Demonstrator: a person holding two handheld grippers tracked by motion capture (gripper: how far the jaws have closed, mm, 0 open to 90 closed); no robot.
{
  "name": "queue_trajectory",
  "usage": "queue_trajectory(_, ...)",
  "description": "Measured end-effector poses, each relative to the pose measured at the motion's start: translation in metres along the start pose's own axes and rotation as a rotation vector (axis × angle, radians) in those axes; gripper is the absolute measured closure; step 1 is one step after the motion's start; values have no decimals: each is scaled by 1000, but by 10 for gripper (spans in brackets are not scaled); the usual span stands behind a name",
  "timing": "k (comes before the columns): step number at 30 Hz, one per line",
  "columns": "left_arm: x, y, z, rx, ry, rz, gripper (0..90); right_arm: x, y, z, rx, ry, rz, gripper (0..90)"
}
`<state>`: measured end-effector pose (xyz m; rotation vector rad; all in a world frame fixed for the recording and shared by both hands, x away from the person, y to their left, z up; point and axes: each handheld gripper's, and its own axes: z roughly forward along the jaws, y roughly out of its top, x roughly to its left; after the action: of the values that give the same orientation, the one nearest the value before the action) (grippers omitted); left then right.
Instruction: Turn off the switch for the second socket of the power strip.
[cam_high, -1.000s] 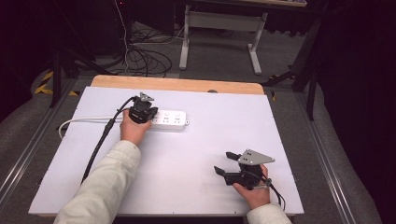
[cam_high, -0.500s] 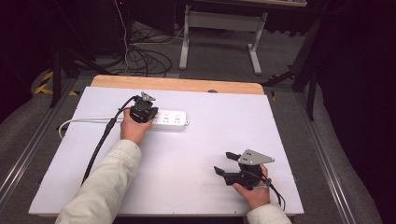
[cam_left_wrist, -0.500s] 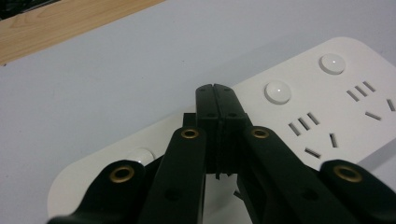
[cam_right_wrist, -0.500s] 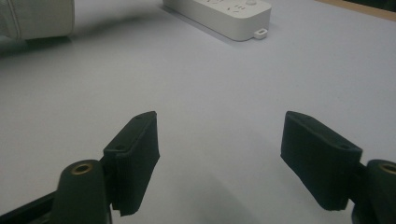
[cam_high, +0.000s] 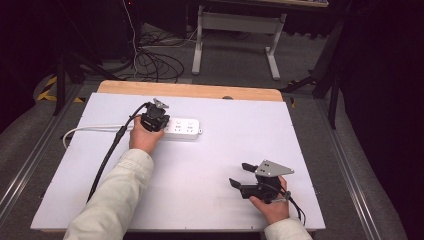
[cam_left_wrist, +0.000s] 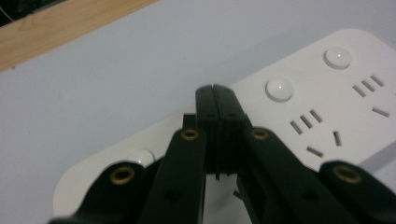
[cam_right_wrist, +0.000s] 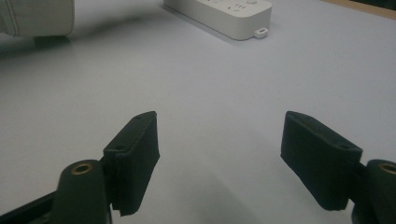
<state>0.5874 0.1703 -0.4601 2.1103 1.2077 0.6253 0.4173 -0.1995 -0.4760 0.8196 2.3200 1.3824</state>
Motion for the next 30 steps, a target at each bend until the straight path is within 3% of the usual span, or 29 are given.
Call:
queue_trajectory(5,5,0,0,-2,-31,-30,900,0,0,0,-1,0,-3,283)
queue_trajectory(6,10,0,-3,-18,-64,-55,900,0,0,-1,-2,-1,-2,283)
queue_trajectory(8,12,0,-5,0,-79,-63,900,0,0,-1,-2,-3,-1,282)
queue_trajectory(16,8,3,-16,-21,-120,-44,871,-1,1,-1,-7,-4,-1,283)
queue_trajectory(21,5,9,-34,-59,-142,-46,877,-2,2,0,-15,-2,0,283)
queue_trajectory(30,5,14,-52,-66,-136,-25,873,-3,4,1,-21,6,-5,283)
